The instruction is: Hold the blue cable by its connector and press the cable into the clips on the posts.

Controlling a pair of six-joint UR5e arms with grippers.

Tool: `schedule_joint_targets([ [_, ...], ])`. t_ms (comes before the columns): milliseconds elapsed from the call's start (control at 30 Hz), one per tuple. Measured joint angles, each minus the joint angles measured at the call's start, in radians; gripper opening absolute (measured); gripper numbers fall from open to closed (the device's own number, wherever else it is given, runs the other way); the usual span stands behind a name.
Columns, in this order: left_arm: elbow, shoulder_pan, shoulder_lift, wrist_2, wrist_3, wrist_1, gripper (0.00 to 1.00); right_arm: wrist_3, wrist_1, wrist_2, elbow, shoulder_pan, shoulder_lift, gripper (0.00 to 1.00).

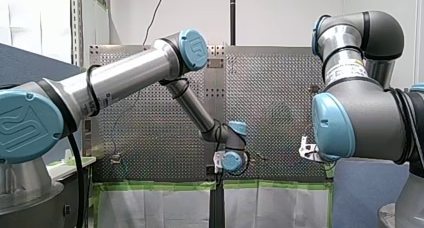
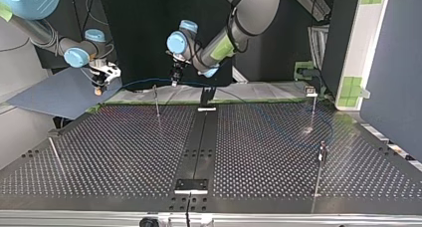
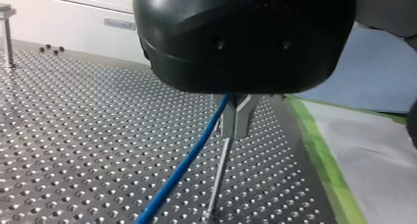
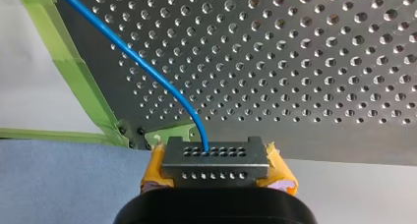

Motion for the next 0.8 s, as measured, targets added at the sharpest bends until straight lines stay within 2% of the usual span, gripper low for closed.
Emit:
schedule_joint_targets([
  [100,0.006,0.007,0.0,0.006,-0.007,-0.002,0.0,0.012,-0.003,-0.01,-0.003,-0.003,0.0,0.0],
  [400,0.015,0.028,0.0,0.019,-0.014,-0.014,0.0,0.034,-0.016,-0.024,-0.006,-0.011,0.0,0.0],
  [600,0.034,0.041,-0.001,0.033,-0.027,-0.016,0.0,0.038,-0.026,-0.04,-0.006,-0.013,0.001,0.0],
  [800,0.066,0.059,-0.018,0.039,-0.035,-0.029,0.0,0.041,-0.045,-0.069,-0.008,-0.014,0.001,0.0],
])
